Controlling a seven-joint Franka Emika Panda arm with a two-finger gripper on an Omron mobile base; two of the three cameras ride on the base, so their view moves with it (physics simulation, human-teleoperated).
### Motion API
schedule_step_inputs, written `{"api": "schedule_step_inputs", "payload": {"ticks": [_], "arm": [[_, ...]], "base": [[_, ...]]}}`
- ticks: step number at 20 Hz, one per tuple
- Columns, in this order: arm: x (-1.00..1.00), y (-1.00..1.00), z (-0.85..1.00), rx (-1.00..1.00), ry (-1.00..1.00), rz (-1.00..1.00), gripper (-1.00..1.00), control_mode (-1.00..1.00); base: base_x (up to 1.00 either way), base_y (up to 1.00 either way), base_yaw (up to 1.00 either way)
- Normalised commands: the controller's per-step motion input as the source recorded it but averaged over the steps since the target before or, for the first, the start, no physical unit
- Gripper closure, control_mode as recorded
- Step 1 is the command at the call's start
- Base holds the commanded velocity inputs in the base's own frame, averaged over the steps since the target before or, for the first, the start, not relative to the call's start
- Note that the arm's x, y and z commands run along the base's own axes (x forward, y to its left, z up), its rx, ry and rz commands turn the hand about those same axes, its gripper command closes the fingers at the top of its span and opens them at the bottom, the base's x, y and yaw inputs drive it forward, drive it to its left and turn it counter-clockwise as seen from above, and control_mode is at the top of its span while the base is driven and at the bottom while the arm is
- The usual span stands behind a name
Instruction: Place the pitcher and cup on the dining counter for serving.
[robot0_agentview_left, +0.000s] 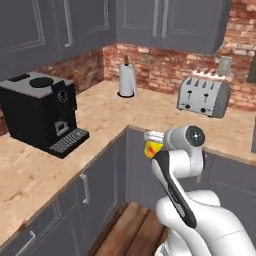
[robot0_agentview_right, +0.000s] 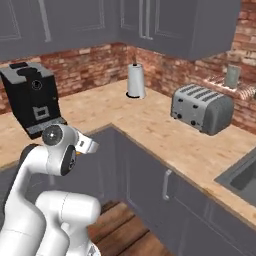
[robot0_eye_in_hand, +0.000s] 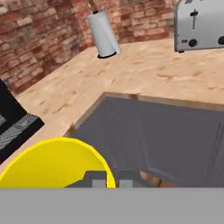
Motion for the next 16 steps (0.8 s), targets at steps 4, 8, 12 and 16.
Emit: {"api": "schedule_step_inputs", "payload": {"ticks": [4, 8, 12, 16], "arm": [[0.0, 0.0, 0.0, 0.0, 0.0, 0.0, 1.0, 1.0], [0.0, 0.0, 0.0, 0.0, 0.0, 0.0, 1.0, 1.0], [0.0, 0.0, 0.0, 0.0, 0.0, 0.0, 1.0, 1.0], [0.0, 0.0, 0.0, 0.0, 0.0, 0.0, 1.0, 1.0]], "base": [[-0.53, -0.02, 1.0], [-0.58, 0.0, 0.98], [-0.35, 0.0, 1.0], [-0.31, 0.14, 1.0]]}}
